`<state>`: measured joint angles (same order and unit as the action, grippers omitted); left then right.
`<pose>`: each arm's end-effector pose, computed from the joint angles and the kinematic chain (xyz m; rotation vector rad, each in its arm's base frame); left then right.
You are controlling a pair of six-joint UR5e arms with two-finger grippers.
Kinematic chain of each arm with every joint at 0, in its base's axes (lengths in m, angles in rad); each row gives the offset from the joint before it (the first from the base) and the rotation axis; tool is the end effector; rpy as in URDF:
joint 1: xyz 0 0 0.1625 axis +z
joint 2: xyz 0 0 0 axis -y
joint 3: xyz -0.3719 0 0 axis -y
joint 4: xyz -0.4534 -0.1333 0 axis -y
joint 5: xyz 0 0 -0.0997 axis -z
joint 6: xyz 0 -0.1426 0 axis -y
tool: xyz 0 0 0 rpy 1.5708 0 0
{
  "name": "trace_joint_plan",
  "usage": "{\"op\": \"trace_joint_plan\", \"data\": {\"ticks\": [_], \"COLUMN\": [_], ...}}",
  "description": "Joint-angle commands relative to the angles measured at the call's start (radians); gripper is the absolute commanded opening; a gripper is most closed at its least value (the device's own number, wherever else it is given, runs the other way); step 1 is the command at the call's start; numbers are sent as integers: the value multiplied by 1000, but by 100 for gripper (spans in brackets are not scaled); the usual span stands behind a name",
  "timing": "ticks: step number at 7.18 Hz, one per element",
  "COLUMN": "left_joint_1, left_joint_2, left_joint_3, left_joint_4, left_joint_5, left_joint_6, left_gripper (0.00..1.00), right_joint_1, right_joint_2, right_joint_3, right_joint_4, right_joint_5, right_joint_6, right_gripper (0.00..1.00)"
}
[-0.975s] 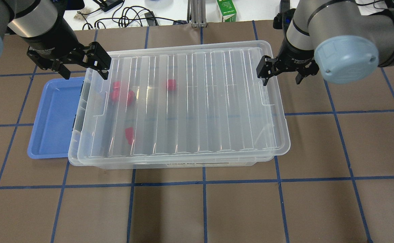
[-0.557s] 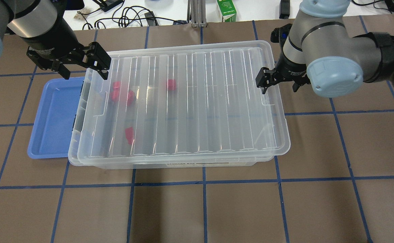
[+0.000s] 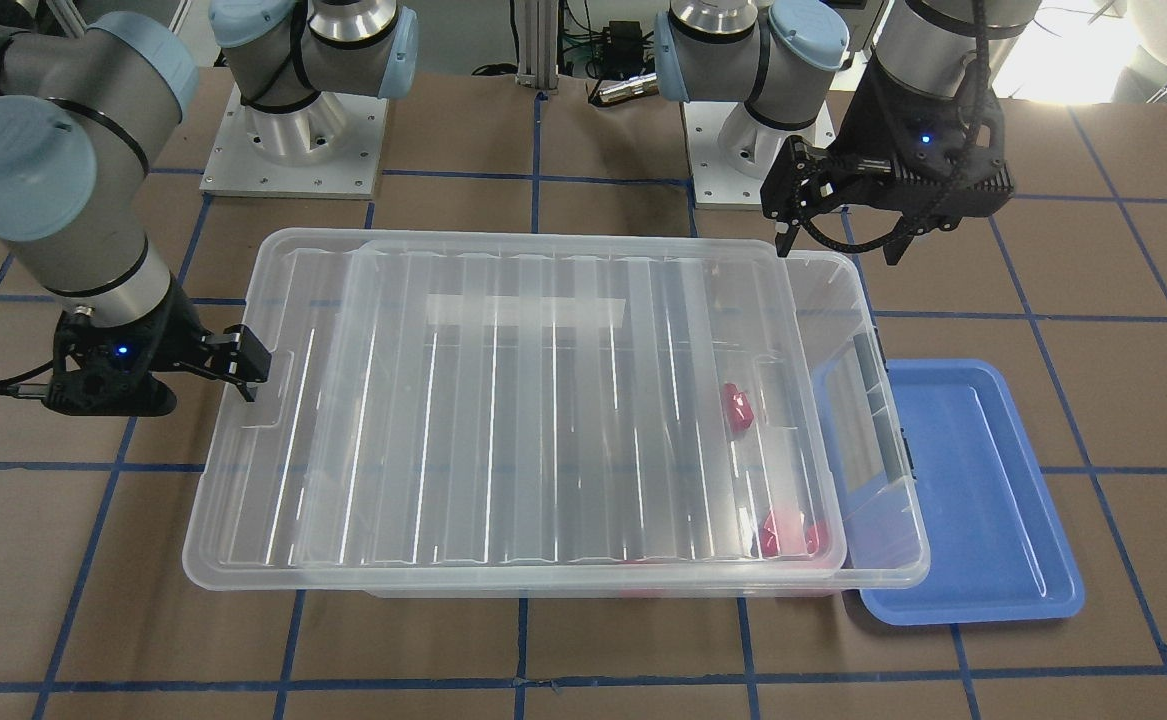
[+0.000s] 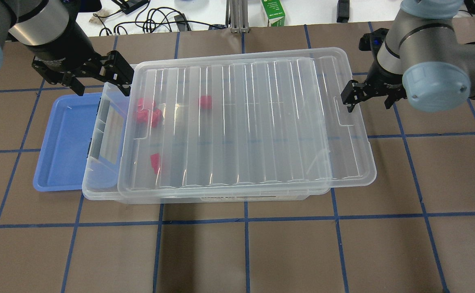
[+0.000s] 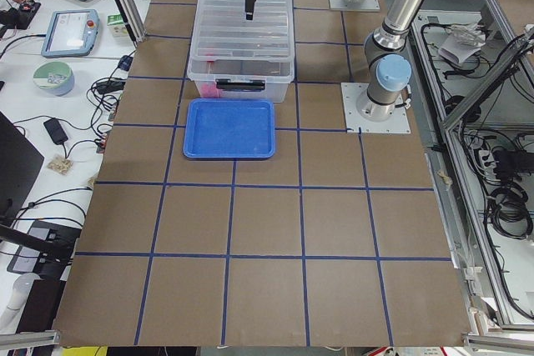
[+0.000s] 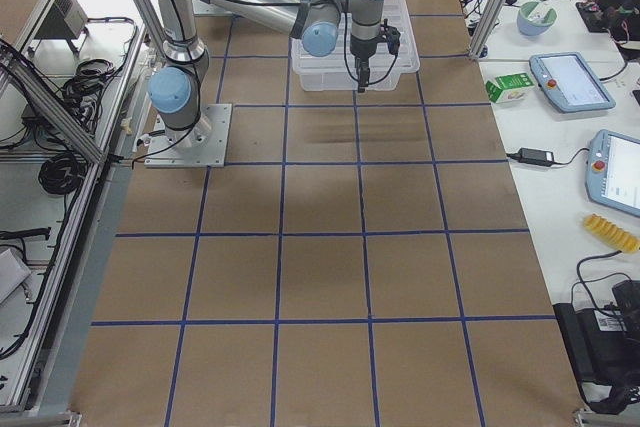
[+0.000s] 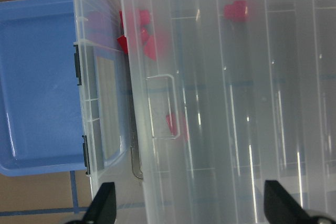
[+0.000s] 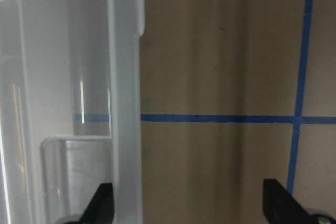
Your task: Place red block in blue tray from box
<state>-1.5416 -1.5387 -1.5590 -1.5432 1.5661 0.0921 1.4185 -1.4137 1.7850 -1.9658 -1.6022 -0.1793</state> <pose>-0.1178 -0.5543 0.4190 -0.0990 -3.1377 0.1125 0.0388 -0.5965 0.2252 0.0414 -3.1063 0.0283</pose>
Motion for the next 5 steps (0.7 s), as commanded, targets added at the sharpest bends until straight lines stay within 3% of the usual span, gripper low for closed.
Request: {"op": "trace_joint_plan", "data": {"ticks": [1,5], "left_joint_1": [0,2], "left_joint_2": [0,0], "left_joint_3": [1,0], "left_joint_4": [0,0], "left_joint_5": [0,-1], "left_joint_6": [0,0], "left_gripper": [100,100], "right_joint_1": [-93,-188], "right_joint_2": [-2,-2], "right_joint_3": [-1,-7], "right_joint_4": [2,2], "right_joint_5": [-1,-2], "right_joint_6": [-64,-121], "right_gripper": [100,100]}}
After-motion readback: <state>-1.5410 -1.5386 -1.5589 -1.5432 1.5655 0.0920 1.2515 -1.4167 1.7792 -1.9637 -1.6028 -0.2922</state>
